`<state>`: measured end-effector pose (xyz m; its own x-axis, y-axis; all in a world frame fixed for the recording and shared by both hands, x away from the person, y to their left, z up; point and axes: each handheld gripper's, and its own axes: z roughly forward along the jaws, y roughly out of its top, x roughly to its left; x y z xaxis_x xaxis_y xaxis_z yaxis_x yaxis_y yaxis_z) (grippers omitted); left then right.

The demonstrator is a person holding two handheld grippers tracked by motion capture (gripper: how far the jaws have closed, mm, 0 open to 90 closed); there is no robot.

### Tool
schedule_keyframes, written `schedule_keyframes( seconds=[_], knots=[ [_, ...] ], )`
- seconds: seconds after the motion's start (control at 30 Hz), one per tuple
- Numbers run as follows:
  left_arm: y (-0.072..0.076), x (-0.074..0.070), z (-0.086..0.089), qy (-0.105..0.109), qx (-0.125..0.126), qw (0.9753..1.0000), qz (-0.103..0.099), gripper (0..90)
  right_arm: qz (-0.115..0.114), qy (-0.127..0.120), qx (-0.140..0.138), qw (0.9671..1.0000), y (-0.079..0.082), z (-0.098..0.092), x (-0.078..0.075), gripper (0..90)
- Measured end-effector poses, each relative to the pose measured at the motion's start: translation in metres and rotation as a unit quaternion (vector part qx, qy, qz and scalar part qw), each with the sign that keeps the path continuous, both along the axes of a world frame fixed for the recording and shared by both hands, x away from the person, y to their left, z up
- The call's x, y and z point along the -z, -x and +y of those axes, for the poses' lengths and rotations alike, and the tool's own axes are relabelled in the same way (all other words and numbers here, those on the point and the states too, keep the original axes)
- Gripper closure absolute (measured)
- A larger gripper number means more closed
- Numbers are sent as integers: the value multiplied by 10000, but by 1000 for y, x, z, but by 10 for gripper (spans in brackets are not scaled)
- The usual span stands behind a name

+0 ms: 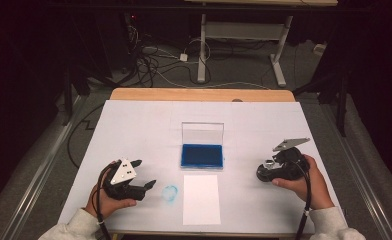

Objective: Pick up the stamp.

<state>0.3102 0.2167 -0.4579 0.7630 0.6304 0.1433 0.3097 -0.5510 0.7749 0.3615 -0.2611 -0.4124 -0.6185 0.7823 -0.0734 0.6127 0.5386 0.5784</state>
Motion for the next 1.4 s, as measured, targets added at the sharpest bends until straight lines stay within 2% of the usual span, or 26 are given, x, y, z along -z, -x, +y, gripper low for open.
schedule_keyframes(
  seconds=[0.17,0.27,0.43,0.9,1.2,1.4],
  knots=[
    [0,1,0,-25,8,10000,19,189,78,16,-50,10000,-4,1,1,434],
    [0,1,0,-41,5,10000,21,190,33,-6,8,10000,-3,0,0,493],
    [0,1,0,-62,13,10000,26,189,79,7,-82,9999,-3,0,2,549],
    [0,1,0,-93,33,9999,42,189,-39,100,-203,9997,-3,2,4,568],
    [0,1,0,-103,39,9999,39,189,-97,68,-224,9997,-1,2,4,570],
    [0,1,0,-106,49,9999,39,190,-280,22,-176,9995,-1,1,1,570]
  ],
)
